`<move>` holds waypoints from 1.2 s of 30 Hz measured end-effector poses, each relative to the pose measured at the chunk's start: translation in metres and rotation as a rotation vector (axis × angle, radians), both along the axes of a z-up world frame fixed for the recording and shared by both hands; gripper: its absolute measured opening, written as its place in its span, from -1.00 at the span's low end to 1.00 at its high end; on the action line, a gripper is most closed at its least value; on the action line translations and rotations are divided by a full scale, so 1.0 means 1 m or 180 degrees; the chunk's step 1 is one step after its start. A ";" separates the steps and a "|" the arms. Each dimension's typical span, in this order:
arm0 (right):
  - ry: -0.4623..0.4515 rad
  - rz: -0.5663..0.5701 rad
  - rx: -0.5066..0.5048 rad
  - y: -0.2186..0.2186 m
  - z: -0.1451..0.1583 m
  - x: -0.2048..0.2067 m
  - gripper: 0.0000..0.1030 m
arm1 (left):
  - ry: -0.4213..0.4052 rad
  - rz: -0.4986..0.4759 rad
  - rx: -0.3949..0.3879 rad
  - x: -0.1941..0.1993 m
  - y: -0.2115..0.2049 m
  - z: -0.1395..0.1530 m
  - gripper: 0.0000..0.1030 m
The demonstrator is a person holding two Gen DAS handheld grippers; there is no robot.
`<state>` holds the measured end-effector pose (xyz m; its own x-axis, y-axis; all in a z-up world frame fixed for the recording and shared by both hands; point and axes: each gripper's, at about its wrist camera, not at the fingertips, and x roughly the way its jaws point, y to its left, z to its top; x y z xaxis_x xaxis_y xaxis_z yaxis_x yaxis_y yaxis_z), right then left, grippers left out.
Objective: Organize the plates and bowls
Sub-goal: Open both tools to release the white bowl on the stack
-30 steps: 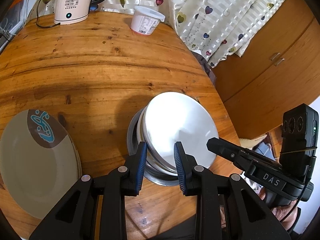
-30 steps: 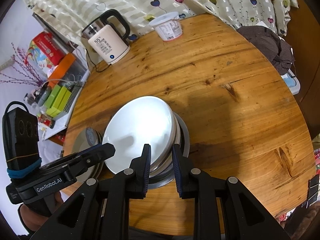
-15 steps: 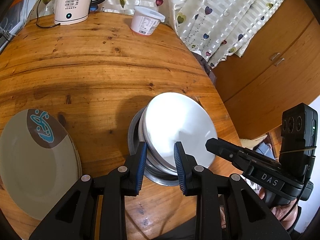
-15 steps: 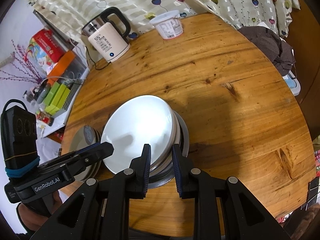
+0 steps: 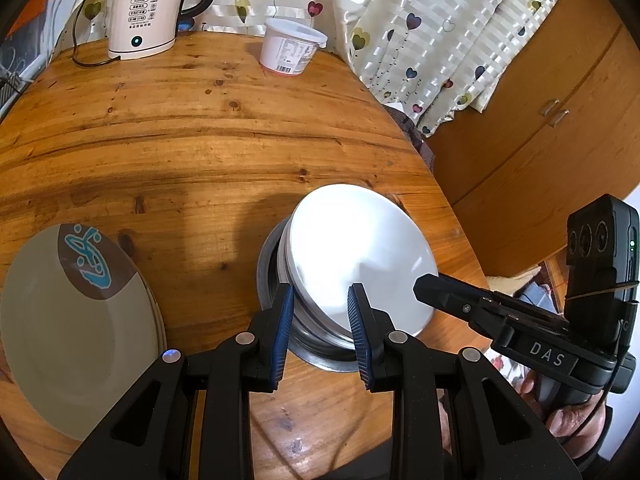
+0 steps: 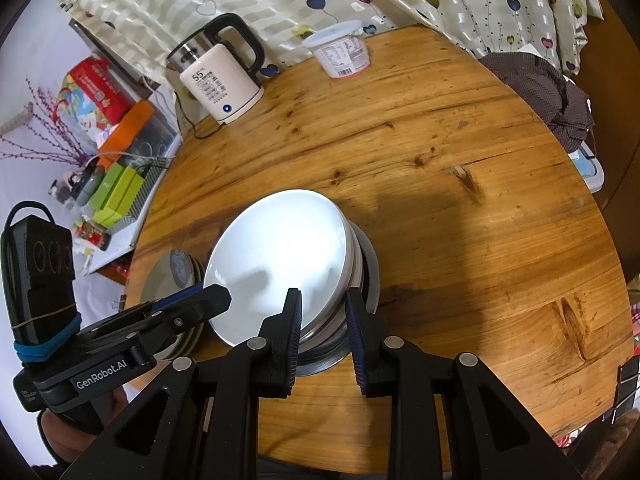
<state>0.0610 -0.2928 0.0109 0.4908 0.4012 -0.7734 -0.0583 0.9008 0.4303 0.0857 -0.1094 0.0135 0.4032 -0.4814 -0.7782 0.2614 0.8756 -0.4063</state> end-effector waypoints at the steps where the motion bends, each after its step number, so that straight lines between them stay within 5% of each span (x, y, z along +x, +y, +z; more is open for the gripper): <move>1: 0.0001 -0.0001 0.0001 0.000 0.000 0.000 -0.55 | -0.0005 -0.0002 0.0002 0.000 0.000 0.000 -0.44; 12: -0.0026 0.0003 0.0030 0.000 0.002 -0.002 -0.30 | -0.0069 0.0047 -0.0036 -0.002 0.008 0.000 -0.43; 36: -0.0044 0.0077 0.0033 0.002 0.000 -0.005 -0.53 | -0.0090 -0.0050 -0.0057 -0.006 0.003 -0.003 -0.44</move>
